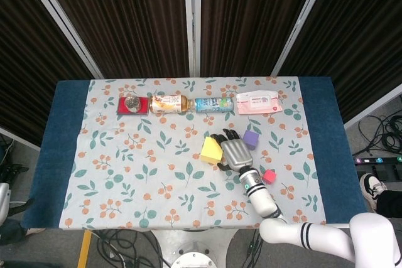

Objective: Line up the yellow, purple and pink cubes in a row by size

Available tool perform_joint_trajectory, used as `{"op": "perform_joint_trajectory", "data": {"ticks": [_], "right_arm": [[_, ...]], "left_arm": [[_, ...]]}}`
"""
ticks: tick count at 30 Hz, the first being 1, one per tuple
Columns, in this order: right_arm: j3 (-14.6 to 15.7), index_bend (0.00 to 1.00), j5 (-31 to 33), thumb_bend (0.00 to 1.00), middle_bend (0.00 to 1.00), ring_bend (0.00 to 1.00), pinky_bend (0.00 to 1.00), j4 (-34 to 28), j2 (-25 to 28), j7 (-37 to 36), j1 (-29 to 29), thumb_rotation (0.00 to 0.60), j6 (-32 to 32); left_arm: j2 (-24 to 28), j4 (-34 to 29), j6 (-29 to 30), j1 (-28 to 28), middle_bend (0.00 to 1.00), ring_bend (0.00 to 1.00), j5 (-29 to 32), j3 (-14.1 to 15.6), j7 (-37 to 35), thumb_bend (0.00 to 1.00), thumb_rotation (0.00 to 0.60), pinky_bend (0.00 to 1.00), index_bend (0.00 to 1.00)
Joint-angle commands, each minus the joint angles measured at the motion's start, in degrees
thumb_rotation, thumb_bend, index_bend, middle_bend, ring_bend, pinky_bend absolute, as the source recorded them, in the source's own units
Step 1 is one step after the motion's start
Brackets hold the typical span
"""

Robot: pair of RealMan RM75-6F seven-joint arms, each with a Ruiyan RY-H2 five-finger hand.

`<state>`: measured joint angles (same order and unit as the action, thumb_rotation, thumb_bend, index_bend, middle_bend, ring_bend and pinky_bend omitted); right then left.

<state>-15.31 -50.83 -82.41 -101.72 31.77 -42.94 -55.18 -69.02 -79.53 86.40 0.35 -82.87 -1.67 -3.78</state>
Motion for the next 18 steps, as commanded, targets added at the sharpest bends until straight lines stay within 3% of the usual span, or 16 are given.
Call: {"op": "perform_joint_trajectory", "data": {"ticks": [1, 9, 18], "right_arm": [[-0.2, 0.19, 1.0, 0.16, 0.25, 0.07, 0.08, 1.8, -1.3, -0.2, -0.8, 0.600, -0.2], [-0.7, 0.32, 0.9, 0.18, 0.37, 0.16, 0.12, 4.3, -3.6, -2.2, -1.6, 0.600, -1.3], [-1.2, 0.33, -1.2, 0.18, 0.37, 0.17, 0.13, 2.7, -3.4, -3.8, -3.0, 0.600, -0.9]], "left_arm": [[-0.1, 0.3, -0.2, 0.0, 0.33, 0.17, 0.1, 0.0, -0.2, 0.07, 0.600, 0.23, 0.33], [-0.3, 0.9, -0.7, -0.2, 0.33, 0.17, 0.1, 0.0, -0.6, 0.07, 0.600, 0.23, 0.33], [-0.3, 1.0, -0.9, -0.1, 0.33, 0.17, 0.3, 0.0, -0.8, 0.07, 0.600, 0.23, 0.33]]}}
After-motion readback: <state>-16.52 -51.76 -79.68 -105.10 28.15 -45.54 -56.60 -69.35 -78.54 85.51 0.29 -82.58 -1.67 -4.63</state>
